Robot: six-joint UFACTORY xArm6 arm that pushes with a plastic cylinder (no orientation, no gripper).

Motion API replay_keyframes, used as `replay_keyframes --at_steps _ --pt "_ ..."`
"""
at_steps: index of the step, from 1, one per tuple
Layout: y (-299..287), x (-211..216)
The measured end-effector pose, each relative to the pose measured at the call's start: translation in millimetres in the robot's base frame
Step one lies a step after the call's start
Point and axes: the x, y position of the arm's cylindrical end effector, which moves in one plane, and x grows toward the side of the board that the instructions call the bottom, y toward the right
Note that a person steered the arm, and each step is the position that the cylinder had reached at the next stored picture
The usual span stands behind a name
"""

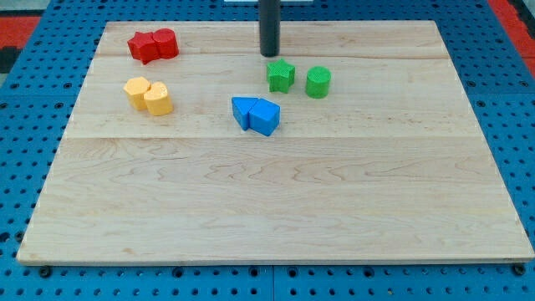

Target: Slide the green circle to the green star

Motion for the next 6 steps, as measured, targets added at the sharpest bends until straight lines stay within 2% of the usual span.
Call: replay_keyframes --at_steps 1,2,3,4,6 --pt "59.4 17.3" --pt "145.0 28.6" --pt "190.9 64.5" --pt "176.3 108.1" --pt "74.1 75.1"
